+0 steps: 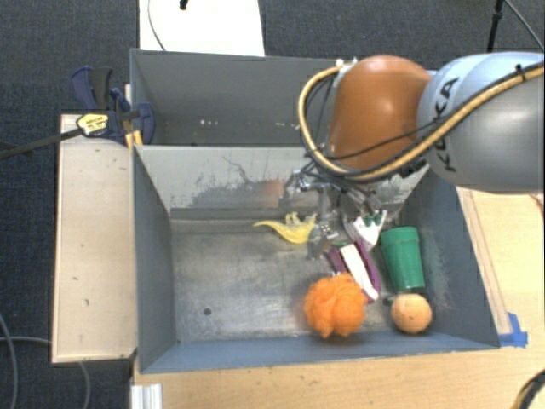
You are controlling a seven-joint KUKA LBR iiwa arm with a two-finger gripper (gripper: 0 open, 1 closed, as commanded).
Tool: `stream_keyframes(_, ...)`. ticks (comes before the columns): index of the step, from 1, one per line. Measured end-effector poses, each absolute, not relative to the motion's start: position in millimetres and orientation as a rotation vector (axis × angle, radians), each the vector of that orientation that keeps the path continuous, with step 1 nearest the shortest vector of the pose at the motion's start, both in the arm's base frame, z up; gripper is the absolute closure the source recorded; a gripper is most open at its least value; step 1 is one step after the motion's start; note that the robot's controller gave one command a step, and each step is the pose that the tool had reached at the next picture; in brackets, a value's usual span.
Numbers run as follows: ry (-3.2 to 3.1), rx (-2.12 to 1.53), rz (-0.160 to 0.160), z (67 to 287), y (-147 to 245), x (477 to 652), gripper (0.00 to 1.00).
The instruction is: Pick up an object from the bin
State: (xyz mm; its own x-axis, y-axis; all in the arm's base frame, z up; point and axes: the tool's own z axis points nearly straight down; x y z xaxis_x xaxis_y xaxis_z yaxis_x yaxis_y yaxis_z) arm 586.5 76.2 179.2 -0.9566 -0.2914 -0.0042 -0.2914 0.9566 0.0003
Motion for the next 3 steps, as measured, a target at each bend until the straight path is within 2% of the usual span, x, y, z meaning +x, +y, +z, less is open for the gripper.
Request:
stream_keyframes(1,3.104,-0.461,0.002,179,76,586.5,0.00)
stream_keyframes(2,3.086,-0.534,-0.002,166,80,580.5,0.00)
stream_keyframes(3,3.066,-0.665,0.002,124,76,573.7,0.00)
